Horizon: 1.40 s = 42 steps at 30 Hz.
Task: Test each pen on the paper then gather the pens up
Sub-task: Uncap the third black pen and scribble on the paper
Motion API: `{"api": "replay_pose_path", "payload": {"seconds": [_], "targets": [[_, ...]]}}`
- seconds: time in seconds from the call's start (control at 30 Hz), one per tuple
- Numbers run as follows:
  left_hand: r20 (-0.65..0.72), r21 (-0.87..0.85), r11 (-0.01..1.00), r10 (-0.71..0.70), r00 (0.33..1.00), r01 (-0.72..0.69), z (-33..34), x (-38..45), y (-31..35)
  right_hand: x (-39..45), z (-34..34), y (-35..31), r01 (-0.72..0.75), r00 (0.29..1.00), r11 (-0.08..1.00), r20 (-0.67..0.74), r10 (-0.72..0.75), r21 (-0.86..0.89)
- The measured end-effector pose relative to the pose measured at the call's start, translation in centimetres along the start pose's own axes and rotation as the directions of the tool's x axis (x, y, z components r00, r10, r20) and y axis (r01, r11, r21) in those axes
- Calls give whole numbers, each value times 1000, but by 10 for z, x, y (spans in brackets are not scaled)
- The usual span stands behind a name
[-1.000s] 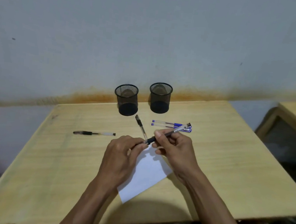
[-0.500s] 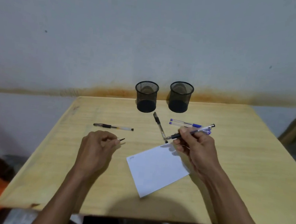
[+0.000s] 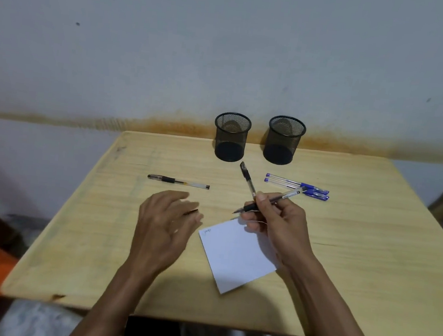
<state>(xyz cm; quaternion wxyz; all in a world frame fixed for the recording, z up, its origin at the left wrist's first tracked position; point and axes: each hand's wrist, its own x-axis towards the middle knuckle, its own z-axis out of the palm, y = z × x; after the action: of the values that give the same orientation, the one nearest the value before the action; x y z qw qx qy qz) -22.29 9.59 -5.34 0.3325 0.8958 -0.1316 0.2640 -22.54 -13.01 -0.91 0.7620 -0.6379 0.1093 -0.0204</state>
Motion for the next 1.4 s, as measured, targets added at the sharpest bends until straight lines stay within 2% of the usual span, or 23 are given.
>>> {"api": "replay_pose_path", "payload": {"seconds": [0.1,0.17,0.4,0.63,0.77,0.93,1.2,1.4], "targets": [[115,5,995,103,988,-104,3,-8,6,4,3,5,-21,1000,1000,3,21,20],[195,50,989,124,973,-136,6,-11,4,5,4,9,-30,999,999,28,29,26],[344,174,977,60,937,-126,7,-11,4,12,10,11,-52,989,999,138,51,7],[364,238,961,46,930,-141,9,-12,0,12,3,19,46,978,990,206,-17,-133],[344,261,945,100,934,-197,11,-16,-3,11,5,16,167,965,924,249,-81,-345],[328,266,946,93,940,-186,12,-17,-2,12,16,16,183,968,902,233,-96,-390],[517,348,914,-4,856,-206,9,-13,2,20,23,27,217,967,832,231,-110,-510],[536,336,915,8,844,-222,10,-15,0,21,27,28,242,962,801,240,-127,-548]]}}
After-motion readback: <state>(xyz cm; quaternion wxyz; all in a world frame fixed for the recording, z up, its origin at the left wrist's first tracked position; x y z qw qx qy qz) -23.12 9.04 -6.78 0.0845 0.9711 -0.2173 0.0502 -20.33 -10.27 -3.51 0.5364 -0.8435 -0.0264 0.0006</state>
